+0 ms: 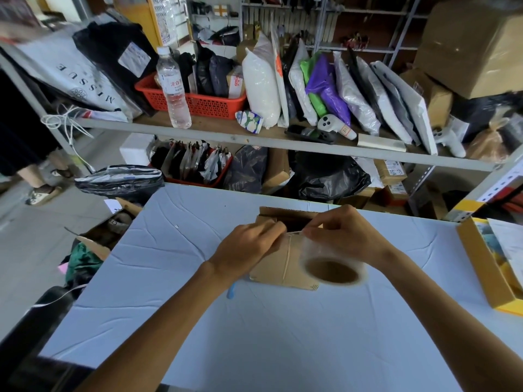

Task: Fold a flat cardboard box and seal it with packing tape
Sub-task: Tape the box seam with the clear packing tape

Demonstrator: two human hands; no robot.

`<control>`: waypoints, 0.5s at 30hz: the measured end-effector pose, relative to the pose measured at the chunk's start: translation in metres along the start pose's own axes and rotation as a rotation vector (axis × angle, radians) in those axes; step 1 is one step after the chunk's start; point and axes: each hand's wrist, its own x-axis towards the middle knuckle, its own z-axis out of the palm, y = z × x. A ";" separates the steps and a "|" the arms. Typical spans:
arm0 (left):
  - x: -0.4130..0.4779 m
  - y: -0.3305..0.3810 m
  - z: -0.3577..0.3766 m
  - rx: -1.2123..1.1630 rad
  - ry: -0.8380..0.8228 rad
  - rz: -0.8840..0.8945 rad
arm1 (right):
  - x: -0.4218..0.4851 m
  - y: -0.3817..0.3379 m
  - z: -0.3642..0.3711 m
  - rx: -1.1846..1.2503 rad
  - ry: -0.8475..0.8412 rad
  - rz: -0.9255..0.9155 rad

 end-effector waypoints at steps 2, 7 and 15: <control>-0.001 0.000 0.001 -0.021 0.016 0.019 | 0.002 0.001 0.001 -0.005 -0.004 -0.013; -0.006 -0.014 -0.002 -0.033 -0.031 0.030 | 0.003 0.006 0.010 0.016 -0.007 0.004; -0.016 -0.033 -0.018 -0.121 -0.123 -0.101 | 0.009 0.001 0.032 0.050 0.005 -0.008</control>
